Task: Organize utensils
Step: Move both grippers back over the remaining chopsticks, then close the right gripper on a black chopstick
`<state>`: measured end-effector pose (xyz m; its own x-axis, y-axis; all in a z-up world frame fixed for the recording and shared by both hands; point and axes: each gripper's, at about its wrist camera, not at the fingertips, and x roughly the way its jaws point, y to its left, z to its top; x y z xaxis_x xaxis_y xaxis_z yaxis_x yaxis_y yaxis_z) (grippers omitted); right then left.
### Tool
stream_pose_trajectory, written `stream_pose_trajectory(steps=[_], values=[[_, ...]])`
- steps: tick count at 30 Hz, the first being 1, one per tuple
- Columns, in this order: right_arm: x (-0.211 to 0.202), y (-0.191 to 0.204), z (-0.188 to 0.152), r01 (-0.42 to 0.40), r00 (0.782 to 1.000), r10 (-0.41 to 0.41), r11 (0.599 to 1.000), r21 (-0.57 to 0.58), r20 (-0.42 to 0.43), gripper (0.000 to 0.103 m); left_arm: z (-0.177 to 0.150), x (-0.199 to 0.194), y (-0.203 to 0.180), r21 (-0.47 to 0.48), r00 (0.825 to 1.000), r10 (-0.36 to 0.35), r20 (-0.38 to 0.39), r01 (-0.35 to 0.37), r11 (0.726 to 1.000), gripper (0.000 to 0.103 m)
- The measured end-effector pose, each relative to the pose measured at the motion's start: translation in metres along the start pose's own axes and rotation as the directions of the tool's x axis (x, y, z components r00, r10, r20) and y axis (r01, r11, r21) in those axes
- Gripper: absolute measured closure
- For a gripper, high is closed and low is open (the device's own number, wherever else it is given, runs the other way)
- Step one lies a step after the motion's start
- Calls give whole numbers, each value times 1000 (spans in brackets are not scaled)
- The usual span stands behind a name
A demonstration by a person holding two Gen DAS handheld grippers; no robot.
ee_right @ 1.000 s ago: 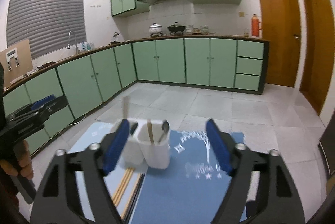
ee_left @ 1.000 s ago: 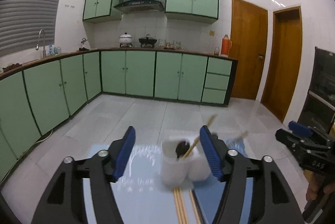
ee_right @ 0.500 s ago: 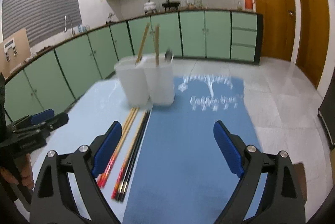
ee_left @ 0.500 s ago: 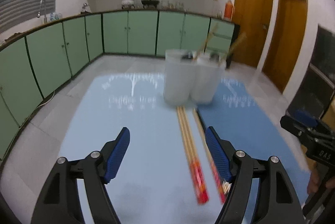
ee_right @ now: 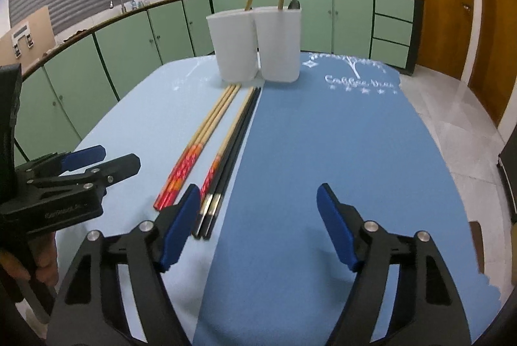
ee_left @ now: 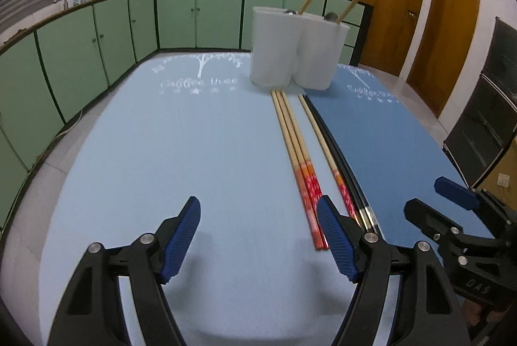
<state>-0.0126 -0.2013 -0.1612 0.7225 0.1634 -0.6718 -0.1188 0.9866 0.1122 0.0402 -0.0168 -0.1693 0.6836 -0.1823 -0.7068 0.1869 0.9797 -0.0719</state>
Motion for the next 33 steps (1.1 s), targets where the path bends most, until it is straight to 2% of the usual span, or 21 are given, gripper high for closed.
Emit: stream_pose_trajectory(steps=[11, 16, 23, 27, 30, 33], values=[[11, 15, -18, 30, 999, -30, 1000, -3, -27, 54, -14, -3, 10, -22, 999, 38, 7, -38, 999, 30], [14, 24, -19, 42, 998, -43, 998, -39, -35, 59, -14, -5, 15, -29, 999, 42, 12, -42, 999, 30], [15, 22, -16, 62, 997, -64, 997, -41, -42, 60, -16, -5, 15, -32, 999, 34, 11, -33, 999, 30], [17, 27, -17, 41, 997, -44, 998, -56, -63, 60, -16, -5, 14, -33, 1000, 29, 10, -29, 999, 30], [20, 31, -18, 43, 996, -48, 996, -79, -69, 64, -16, -5, 13, -32, 1000, 28, 9, -28, 999, 30], [21, 27, -17, 48, 996, -52, 996, -70, -69, 73, -16, -4, 12, -31, 1000, 24, 6, -24, 999, 30]])
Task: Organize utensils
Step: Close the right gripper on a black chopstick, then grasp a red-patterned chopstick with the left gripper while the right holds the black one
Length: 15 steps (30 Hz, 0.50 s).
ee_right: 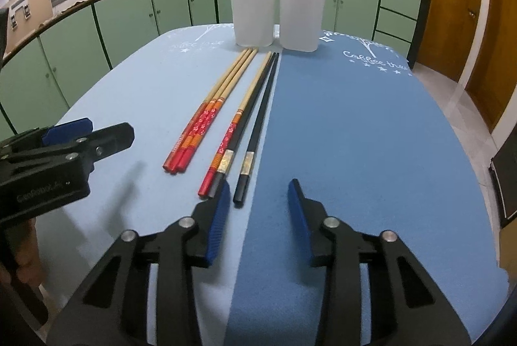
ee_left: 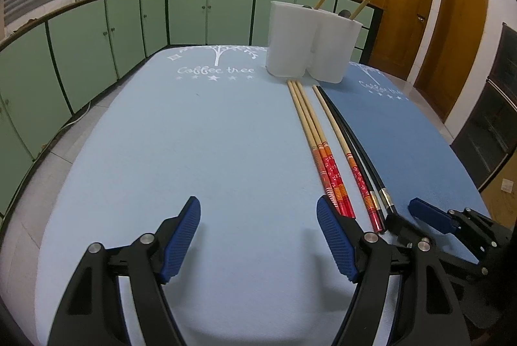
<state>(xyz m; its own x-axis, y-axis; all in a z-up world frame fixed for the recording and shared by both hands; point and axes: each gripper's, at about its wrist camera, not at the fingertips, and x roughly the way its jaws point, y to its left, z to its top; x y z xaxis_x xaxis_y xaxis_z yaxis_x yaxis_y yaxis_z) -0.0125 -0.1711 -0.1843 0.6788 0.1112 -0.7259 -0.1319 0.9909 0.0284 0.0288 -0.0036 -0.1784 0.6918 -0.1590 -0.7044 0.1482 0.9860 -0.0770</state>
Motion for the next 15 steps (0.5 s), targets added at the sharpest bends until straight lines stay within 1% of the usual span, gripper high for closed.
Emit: stream_pose_trajectory(steps=[1, 2, 3, 7, 9, 11, 12, 15], values=[[0, -1, 0, 0, 1000, 0, 1000, 3, 1, 79, -1, 0, -1, 1, 1000, -2, -2, 2, 1000, 30], [0, -3, 1, 0, 1000, 0, 1000, 5, 0, 92, -1, 1, -2, 6, 1000, -5, -5, 5, 1000, 30], [1, -5, 1, 3, 1000, -3, 1000, 8, -2, 97, -1, 1, -4, 10, 1000, -5, -6, 5, 1000, 30], [1, -22, 2, 2, 1000, -1, 998, 69, -7, 97, -3, 4, -10, 29, 1000, -10, -17, 10, 1000, 30], [0, -29, 1, -27, 1000, 28, 996, 90, -6, 97, -4, 5, -12, 34, 1000, -11, -22, 11, 999, 30], [-1, -34, 0, -79, 997, 80, 990, 114, -6, 94, -5, 5, -13, 37, 1000, -11, -24, 11, 999, 30], [-2, -36, -1, -86, 996, 87, 989, 121, -3, 94, -5, 5, -13, 38, 1000, -11, -24, 11, 999, 30], [-4, -36, -4, -111, 994, 112, 987, 115, 1, 89, -6, 5, -14, 41, 1000, -9, -27, 11, 999, 30]])
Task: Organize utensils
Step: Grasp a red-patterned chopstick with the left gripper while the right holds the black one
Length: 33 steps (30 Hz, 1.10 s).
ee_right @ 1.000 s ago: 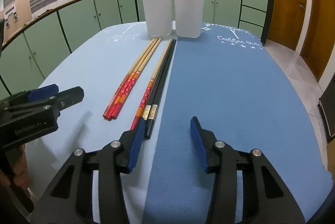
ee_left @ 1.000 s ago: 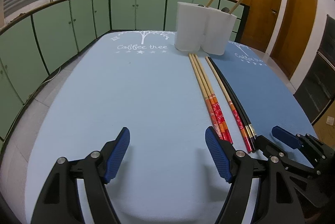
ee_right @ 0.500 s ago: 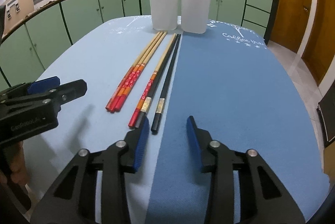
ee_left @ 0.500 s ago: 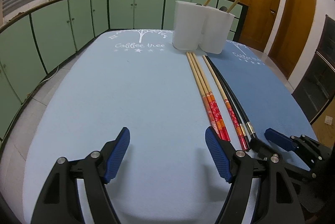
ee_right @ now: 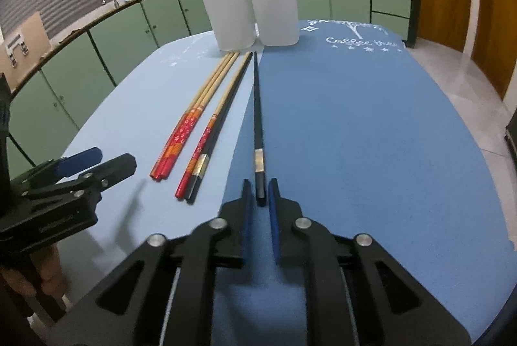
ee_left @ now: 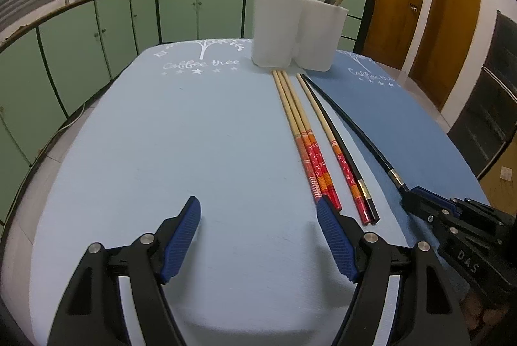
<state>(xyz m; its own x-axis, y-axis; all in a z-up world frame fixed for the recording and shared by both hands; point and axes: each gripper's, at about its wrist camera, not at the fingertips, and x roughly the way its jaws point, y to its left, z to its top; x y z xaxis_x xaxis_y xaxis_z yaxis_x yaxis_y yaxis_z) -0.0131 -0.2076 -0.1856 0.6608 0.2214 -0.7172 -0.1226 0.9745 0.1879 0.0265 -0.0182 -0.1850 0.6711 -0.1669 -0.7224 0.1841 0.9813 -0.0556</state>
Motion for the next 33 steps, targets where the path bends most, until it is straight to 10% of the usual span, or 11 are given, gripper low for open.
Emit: stream_pose_trajectory(steps=[33], values=[[-1, -4, -1, 66, 998, -65, 998, -12, 26, 97, 1, 18, -11, 8, 999, 30, -42, -30, 1000, 34]])
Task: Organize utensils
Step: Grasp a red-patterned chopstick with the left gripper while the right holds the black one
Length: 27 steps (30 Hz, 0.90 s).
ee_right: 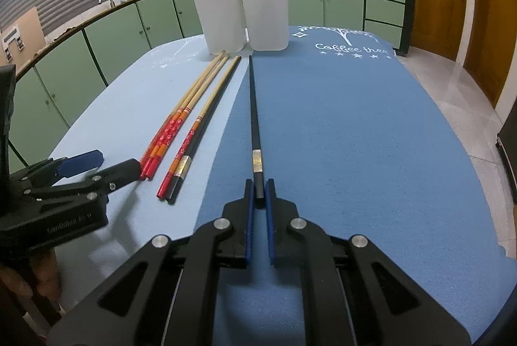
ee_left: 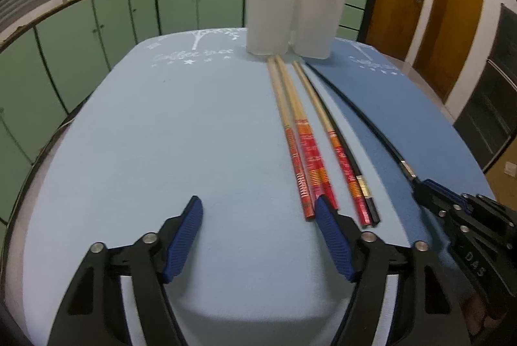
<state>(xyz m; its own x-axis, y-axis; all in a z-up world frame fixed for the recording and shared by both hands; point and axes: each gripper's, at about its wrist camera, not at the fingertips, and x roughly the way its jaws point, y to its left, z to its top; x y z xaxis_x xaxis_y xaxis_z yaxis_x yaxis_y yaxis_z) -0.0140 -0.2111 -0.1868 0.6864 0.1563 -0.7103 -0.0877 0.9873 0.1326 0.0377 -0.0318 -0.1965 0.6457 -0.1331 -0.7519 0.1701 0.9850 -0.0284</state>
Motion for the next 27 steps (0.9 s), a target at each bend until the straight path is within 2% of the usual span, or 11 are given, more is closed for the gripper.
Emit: stream_pose_trajectory(steps=[8, 9, 14, 16, 17, 18, 27], values=[[0, 0, -1, -1, 1000, 1, 1000, -1, -1, 96, -1, 0, -2, 5, 1000, 10, 4, -10, 1000, 36], [0, 1, -1, 3, 1000, -3, 1000, -3, 0, 96, 0, 1, -3, 8, 1000, 10, 6, -11, 1000, 43], [3, 1, 1, 7, 1000, -7, 1000, -13, -2, 96, -1, 0, -8, 7, 1000, 11, 20, -11, 1000, 61], [3, 1, 1, 4, 1000, -4, 1000, -10, -4, 96, 0, 0, -8, -4, 1000, 10, 27, -10, 1000, 75], [3, 0, 2, 3, 1000, -3, 1000, -9, -4, 97, 0, 0, -7, -9, 1000, 1, 29, -1, 1000, 92], [3, 0, 2, 1, 1000, -1, 1000, -7, -4, 97, 0, 0, -7, -12, 1000, -7, 28, 7, 1000, 96], [-7, -2, 9, -22, 1000, 23, 1000, -17, 12, 97, 7, -18, -2, -23, 998, -19, 59, 20, 1000, 97]])
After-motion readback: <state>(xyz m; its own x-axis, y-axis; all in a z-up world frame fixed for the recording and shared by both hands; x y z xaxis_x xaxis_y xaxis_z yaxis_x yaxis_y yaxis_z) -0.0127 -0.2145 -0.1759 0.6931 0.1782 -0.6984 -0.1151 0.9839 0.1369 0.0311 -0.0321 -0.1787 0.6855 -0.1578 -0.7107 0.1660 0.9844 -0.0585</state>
